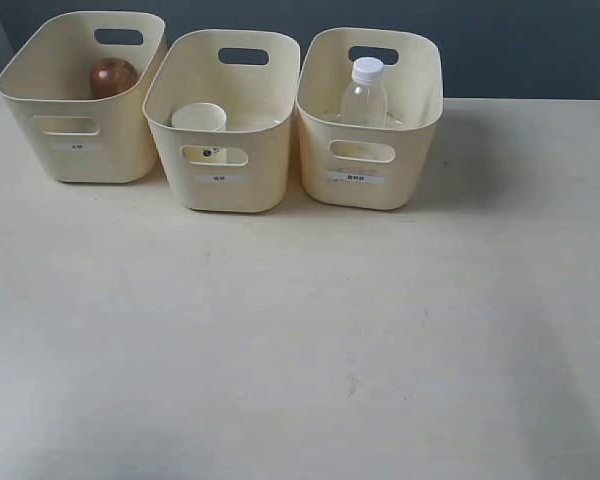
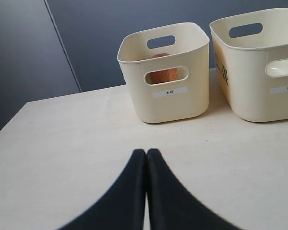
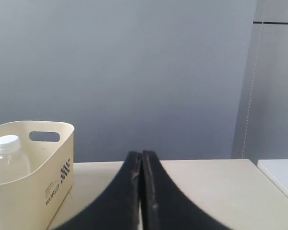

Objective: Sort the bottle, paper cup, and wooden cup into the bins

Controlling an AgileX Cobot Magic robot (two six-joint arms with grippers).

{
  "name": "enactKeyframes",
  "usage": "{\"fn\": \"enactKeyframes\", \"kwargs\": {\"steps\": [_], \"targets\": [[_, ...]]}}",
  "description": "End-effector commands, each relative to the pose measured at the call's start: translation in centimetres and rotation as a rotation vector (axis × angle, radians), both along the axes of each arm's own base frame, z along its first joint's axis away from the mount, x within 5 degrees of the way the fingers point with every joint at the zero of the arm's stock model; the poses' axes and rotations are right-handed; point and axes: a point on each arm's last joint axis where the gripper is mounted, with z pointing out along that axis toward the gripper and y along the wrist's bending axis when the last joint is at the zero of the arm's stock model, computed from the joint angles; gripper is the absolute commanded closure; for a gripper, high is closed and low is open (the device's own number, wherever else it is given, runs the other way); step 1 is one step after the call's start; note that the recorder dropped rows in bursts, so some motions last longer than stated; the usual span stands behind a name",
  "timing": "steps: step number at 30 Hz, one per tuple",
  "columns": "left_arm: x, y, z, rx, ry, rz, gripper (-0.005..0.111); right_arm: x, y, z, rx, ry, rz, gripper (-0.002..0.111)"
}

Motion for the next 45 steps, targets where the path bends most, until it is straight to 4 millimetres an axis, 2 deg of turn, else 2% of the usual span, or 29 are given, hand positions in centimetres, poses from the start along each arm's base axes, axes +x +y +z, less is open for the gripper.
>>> {"fn": "enactKeyframes", "kwargs": {"steps": [1, 11, 19, 32, 35, 40, 45], "targets": [[0.0, 0.0, 0.2, -0.005, -0.006, -0.005, 0.107, -1.6, -0.2, 0.0, 0.000, -0.003, -0.015, 0.109], [0.0, 0.0, 0.2, -0.005, -0.006, -0.005, 0.107, -5.7, 0.0, 0.7, -0.017, -0.101, -0.028, 0.109], [0.0, 0.0, 0.2, -0.005, -0.006, -0.005, 0.107, -7.3, 0.4, 0.2, -0.026, -0.100, -0.005, 0.109], [0.0, 0.0, 0.2, -0.005, -0.006, -0.005, 0.107, -7.2, 0.6, -1.2, -0.036, 0.041, 0.020, 0.109], [0.0, 0.0, 0.2, -0.005, -0.006, -0.005, 0.107, -7.0, 0.6, -1.9, -0.046, 0.039, 0.014, 0.109], [0.0, 0.0, 0.2, -0.005, -0.006, -0.005, 0.107, -6.4, 0.4, -4.5, -0.015, 0.037, -0.002, 0.109], [0.0, 0.0, 0.2, -0.005, -0.006, -0.005, 0.107, -6.4, 0.4, -4.7, -0.028, 0.053, -0.001, 0.109]]}}
